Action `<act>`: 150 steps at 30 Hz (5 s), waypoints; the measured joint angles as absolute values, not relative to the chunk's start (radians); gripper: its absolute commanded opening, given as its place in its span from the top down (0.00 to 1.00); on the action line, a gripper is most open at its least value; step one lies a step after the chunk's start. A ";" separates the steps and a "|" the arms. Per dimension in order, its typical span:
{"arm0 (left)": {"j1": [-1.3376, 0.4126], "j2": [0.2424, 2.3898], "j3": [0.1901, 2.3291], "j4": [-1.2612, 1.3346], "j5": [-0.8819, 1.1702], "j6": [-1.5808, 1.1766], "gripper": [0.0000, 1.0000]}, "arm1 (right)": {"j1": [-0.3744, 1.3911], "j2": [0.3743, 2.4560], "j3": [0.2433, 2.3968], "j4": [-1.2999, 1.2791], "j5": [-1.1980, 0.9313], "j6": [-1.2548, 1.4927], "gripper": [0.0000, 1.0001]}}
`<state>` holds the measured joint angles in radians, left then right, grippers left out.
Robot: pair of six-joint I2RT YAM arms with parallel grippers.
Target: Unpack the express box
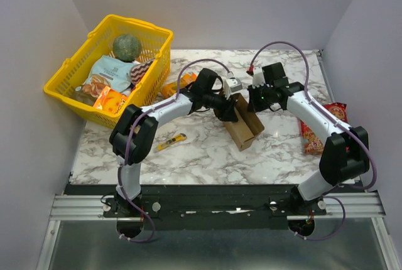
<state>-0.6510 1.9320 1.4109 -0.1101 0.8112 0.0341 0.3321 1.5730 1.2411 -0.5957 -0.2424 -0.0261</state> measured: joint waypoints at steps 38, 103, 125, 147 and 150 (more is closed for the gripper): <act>-0.558 1.653 1.227 -0.233 0.718 0.183 0.01 | 0.142 1.432 1.104 -0.566 -0.374 0.019 1.00; -0.717 1.864 1.386 -0.188 0.742 0.228 1.00 | 0.142 1.360 1.026 -0.524 -0.318 0.065 1.00; -0.493 1.867 1.335 -0.838 0.706 0.636 0.99 | 0.142 1.275 1.026 -0.528 -0.260 -0.022 0.27; -0.481 1.905 1.373 -0.888 0.584 0.696 0.01 | 0.057 1.327 1.343 -0.618 -0.380 0.002 0.00; -0.477 1.839 1.381 -0.891 0.573 0.685 0.01 | 0.058 1.350 1.360 -0.665 -0.386 -0.008 0.00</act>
